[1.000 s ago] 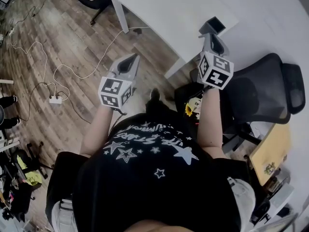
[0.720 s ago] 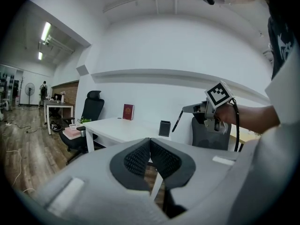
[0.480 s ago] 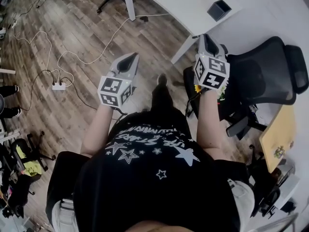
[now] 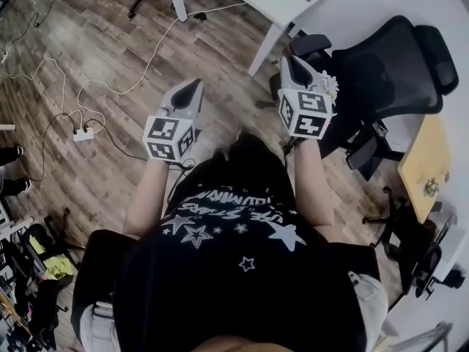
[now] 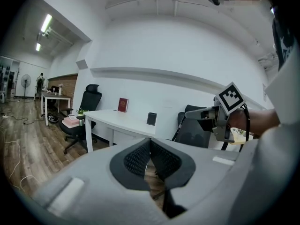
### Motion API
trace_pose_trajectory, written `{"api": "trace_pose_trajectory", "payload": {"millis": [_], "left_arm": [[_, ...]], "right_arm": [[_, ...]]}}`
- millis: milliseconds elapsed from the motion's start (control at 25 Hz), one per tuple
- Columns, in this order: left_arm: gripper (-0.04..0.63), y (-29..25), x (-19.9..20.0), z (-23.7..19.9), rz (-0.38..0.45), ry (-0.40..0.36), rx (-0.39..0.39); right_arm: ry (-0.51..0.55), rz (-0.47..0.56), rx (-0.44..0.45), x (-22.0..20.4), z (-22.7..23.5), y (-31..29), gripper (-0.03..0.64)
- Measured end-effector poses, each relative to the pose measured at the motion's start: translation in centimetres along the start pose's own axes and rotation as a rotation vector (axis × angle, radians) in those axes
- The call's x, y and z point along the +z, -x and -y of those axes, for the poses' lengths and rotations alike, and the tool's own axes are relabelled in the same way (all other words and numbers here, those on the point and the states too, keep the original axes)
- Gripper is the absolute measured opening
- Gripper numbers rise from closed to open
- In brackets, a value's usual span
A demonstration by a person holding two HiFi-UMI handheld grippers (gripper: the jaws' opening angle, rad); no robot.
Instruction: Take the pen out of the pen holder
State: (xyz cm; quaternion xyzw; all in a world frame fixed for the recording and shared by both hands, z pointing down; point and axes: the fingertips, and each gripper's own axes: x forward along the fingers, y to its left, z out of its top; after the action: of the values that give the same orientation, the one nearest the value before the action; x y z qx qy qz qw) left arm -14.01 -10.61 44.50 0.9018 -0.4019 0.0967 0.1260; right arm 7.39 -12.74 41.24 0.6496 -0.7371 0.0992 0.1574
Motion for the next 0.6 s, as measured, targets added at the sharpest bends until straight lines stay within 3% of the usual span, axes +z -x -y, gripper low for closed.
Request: {"api": "trace_pose_trajectory", "payload": {"millis": [600], "left_arm": [[0.011, 1.4, -1.0, 5.3, 0.009, -0.004, -0.019]], "right_arm": [[0.008, -0.015, -0.011, -2.9, 1.9, 6.4, 0.040]]}}
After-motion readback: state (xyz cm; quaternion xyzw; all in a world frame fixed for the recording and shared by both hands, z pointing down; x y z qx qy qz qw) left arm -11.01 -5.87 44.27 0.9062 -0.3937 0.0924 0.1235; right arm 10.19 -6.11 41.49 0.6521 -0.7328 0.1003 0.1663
